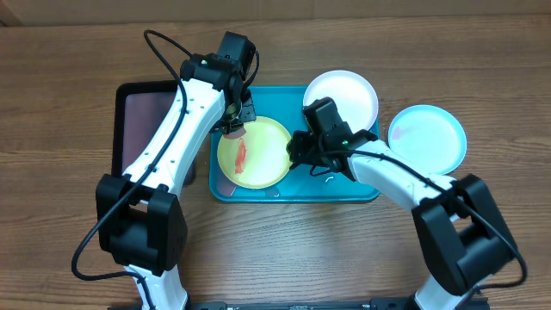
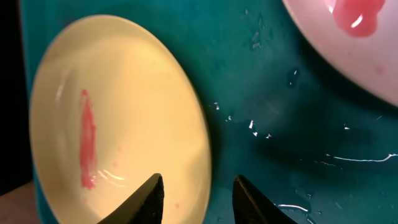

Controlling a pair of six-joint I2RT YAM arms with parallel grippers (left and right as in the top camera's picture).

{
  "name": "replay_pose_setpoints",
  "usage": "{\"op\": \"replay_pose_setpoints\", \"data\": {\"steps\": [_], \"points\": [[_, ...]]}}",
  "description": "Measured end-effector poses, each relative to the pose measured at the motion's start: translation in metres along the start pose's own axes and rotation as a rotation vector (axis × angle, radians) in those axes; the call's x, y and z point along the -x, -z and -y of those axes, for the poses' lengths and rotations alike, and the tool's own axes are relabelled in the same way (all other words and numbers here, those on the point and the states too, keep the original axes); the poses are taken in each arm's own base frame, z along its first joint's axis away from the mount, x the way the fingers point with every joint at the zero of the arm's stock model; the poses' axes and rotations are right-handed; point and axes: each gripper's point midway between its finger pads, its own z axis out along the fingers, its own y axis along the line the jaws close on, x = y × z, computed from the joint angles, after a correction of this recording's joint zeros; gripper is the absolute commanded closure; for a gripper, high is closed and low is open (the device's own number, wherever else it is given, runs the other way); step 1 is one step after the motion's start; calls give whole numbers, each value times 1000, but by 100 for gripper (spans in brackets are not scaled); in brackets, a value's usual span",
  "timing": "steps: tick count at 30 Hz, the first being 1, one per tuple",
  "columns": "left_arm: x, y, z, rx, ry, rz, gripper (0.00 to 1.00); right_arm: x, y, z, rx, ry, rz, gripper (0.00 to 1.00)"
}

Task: Clean dirty plates on tray and stack at the side
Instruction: 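Grasp the yellow plate rim with the right gripper and slide it left, then scrub the yellow plate with the sponge while the right gripper holds its rim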

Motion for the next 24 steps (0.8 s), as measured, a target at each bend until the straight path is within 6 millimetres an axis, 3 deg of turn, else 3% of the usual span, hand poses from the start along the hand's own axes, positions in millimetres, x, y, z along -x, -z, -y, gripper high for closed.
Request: {"op": "replay_pose_setpoints", "data": {"steps": [3, 11, 17, 24], "points": [[0, 0, 0, 0, 0, 0, 96, -8, -11, 7, -15, -3, -32, 72], [-2, -2, 0, 3, -6, -6, 96, -11, -25, 9, -7, -60, -51, 80], [-17, -23, -6, 23, -11, -45, 96, -11, -29, 3, 26, -87, -58, 93], [-38, -46, -7, 7, -59, -102, 96, -8, -32, 1, 40, -101, -48, 94]]}}
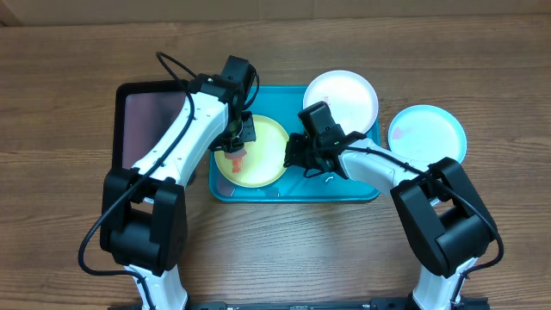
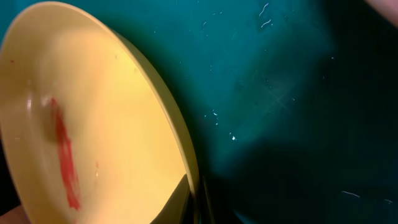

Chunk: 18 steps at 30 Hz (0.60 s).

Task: Clean dirty plates on tray and stack at the side
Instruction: 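Scrub the yellow plate with the sponge while the right gripper holds its rim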

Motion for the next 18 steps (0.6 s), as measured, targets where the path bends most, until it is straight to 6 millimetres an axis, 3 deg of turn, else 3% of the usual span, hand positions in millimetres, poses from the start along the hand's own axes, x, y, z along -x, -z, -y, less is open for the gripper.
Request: {"op": "replay_pose_setpoints", "data": {"steps": [6, 15, 18], "points": [[-4, -16, 3, -25, -87, 0, 96, 0, 0, 0, 1, -9, -1, 94], [-16, -57, 0, -41, -202, 29, 96, 1, 1, 2, 14, -23, -16, 94], [-19, -62, 0, -46, -227, 41, 96, 1, 1, 2, 15, -24, -19, 94]]}}
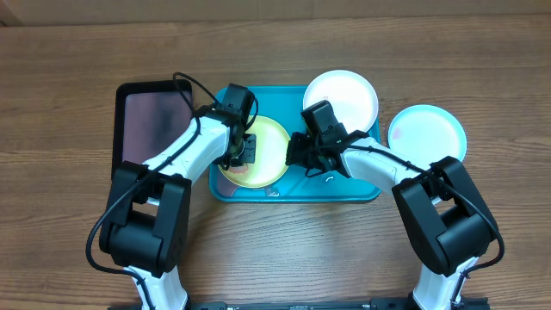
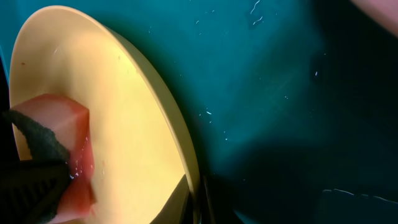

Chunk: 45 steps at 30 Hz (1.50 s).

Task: Clean dirty plates on tray and stack at the side
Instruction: 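Scrub the yellow plate with the sponge while the right gripper holds its rim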

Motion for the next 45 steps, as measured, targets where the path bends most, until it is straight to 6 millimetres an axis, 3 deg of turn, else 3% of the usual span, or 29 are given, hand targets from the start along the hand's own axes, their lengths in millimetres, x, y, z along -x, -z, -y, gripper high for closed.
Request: {"op": "replay_pose_setpoints", "data": {"steps": [5, 11, 14, 21, 24, 27, 30, 39, 42, 45], "points": [[-6, 0, 6, -41, -81, -12, 96, -1, 0, 0, 0, -1, -4, 94], [-22, 5, 49, -292, -252, -55, 96, -1, 0, 1, 0, -2, -5, 94], [-23, 4, 53, -300, -250, -54, 96, -1, 0, 1, -1, -3, -7, 94], [-3, -1, 21, -36, 13, 30, 96, -1, 0, 0, 5, -10, -9, 94], [11, 1, -8, 126, 124, 110, 96, -1, 0, 0, 5, -10, -10, 94], [17, 4, -26, 216, 170, 154, 96, -1, 0, 0, 5, -10, -10, 94], [19, 5, -31, 242, 175, 169, 96, -1, 0, 0, 5, -10, -10, 94], [56, 5, -5, 110, 96, 304, 96, -3, 0, 2, -1, -17, -16, 94], [65, 6, 14, 7, 50, 328, 96, -2, 0, 2, -2, -17, -15, 94], [62, 7, 40, -140, -45, 304, 96, -2, 1, 2, -2, -15, -15, 94]]}}
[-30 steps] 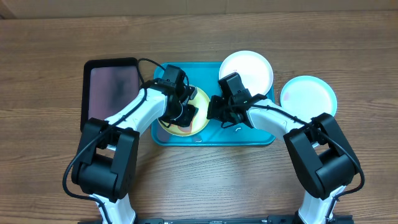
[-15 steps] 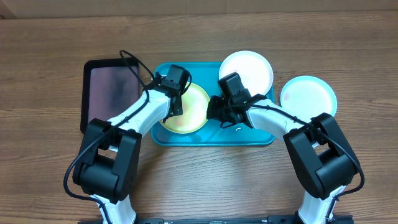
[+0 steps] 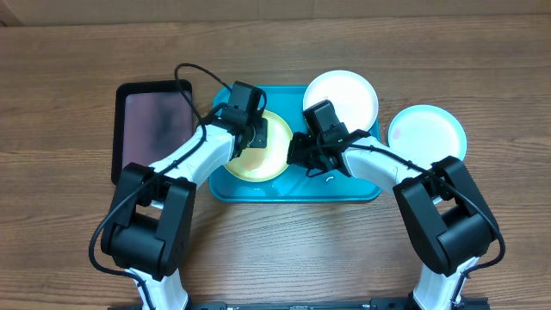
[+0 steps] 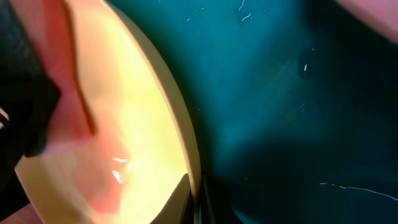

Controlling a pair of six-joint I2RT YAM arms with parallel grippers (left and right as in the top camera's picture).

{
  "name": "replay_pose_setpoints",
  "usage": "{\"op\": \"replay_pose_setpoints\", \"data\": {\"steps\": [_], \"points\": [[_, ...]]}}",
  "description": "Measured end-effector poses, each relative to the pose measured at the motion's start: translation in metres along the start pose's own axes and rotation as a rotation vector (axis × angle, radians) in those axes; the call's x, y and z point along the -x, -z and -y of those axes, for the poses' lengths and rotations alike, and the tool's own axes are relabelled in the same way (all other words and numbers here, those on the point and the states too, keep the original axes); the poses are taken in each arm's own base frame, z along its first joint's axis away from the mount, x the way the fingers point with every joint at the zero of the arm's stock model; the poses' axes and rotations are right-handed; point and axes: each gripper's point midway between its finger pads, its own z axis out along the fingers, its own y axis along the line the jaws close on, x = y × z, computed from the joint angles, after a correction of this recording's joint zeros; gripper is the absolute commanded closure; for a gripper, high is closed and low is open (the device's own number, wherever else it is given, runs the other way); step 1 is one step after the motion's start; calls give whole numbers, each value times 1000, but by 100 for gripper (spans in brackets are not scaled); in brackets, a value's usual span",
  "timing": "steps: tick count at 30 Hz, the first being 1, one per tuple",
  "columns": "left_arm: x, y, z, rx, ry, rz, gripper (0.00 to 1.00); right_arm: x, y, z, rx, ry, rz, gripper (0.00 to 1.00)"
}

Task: Clean dirty plates on tray and stack at the side
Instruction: 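Scrub the yellow plate with the sponge while the right gripper holds its rim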

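Observation:
A yellow plate [image 3: 263,160] lies in the left half of the teal tray [image 3: 344,188]. My right gripper [image 3: 294,155] is shut on its right rim; in the right wrist view the gripper [image 4: 196,200] pinches the edge of the plate [image 4: 146,118]. My left gripper [image 3: 250,133] is over the plate's far part, shut on a pink sponge [image 4: 59,56] that presses on the plate. A wet red smear [image 4: 84,109] shows beside the sponge. The dark fingers [image 4: 22,99] of the left gripper fill the left edge of that view.
A white plate [image 3: 343,93] rests on the tray's far right corner. A light blue plate [image 3: 428,136] with a faint pink stain lies on the table to the right. A black tray [image 3: 148,129] lies left of the teal one.
My left gripper with the sponge has gone from the plate's left part to its far part. The red streak is now a wet smear. The right gripper still pinches the rim.
First my right gripper stood open at the yellow plate's rim and the left held the sponge above the streaked plate. Then the right was shut on the rim. Then the sponge lay on the streak, and now it sits farther up the plate.

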Motion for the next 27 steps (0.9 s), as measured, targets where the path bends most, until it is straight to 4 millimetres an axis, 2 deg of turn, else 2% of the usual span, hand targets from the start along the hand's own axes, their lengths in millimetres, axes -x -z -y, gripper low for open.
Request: {"op": "replay_pose_setpoints", "data": {"steps": [6, 8, 10, 15, 21, 25, 27], "points": [[-27, 9, 48, -295, -65, -123, 96, -1, 0, 0, 4, 8, -8, 94], [-34, 13, 58, -356, -64, -159, 96, -1, 0, 0, 4, 9, -9, 94], [-38, 14, 58, -364, -64, -176, 96, -1, 0, 0, 4, 12, -10, 94], [-34, 4, 24, -149, 17, -152, 96, -2, 0, -1, 8, 13, -11, 94], [-22, 5, -37, 211, 87, -67, 96, -2, 0, -1, 8, 13, -12, 94], [-30, 15, -69, 400, 81, -75, 96, -2, 0, -1, 9, 15, -14, 94], [-41, 19, -72, 428, 70, -121, 96, -3, 0, -2, 15, 20, -19, 94]]}}
